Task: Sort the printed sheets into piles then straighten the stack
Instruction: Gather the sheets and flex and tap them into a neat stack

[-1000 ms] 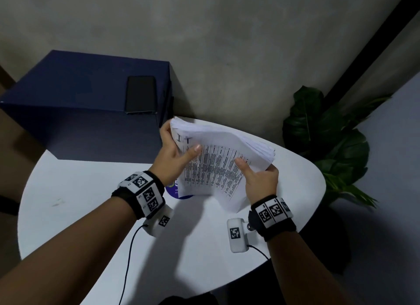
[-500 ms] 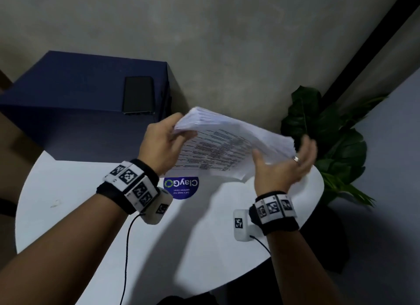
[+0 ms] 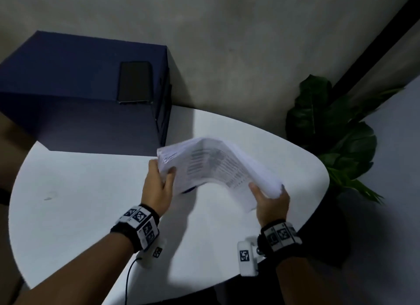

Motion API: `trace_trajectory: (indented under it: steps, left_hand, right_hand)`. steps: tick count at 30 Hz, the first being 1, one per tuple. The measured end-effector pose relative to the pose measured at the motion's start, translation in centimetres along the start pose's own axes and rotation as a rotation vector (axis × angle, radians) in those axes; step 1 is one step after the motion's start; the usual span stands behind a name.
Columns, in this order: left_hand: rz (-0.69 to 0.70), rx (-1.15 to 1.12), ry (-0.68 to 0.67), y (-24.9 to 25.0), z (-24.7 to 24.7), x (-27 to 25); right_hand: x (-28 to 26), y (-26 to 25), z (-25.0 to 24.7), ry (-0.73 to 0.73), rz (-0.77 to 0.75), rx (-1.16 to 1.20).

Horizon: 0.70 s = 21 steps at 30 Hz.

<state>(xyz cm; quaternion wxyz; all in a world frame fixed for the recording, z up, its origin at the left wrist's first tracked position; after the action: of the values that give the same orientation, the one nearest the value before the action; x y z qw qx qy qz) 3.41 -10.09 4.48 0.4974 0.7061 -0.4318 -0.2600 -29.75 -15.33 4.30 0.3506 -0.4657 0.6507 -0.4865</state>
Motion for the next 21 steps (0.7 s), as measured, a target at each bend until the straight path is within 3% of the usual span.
trace_trajectory:
  steps: [3,7,9,14,17,21]
  left_hand:
    - [-0.13,0.07,-0.023,-3.0,0.4,-0.2]
    - [-0.118,0.028,0.0,-2.1,-1.4,2.2]
    - [-0.211,-0.009,-0.074,-3.8,-1.1,3.2]
    - [-0.529,0.233,-0.362,-14.9,2.4,1.4]
    - [-0.515,0.351,-0.386,-18.3,3.9,0.7]
    - [-0.505,0.317,-0.358,-14.6,3.7,-0.1]
  right_hand:
    - [-0.1,2.4,1.6,-0.067,0.111,-0.067]
    - [1.9,-0.7,-0.3,-0.008,-0.024,-0.176]
    - [2.6,0.1,-0.2,-0.064,-0.045,-0.257]
    - [1.2,10.1,2.8,-0.354,0.241,-0.519]
    - [0.4,12.2,2.8,-0.324,0.318,-0.555]
    - [1.0,13.8,2.7,-0.301,0.337,-0.522]
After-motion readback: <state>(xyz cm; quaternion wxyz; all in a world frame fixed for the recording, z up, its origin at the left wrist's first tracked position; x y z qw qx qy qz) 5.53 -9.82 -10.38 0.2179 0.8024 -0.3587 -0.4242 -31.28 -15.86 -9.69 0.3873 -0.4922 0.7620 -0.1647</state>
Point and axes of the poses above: each hand's wrist, its own x-axis towards the middle knuckle, its own z-axis out of the palm, y = z × x, the point moved 10 cm from there along x, towards the middle knuckle, and after that the axes turned 2 degrees about y, right-handed, at the moved point
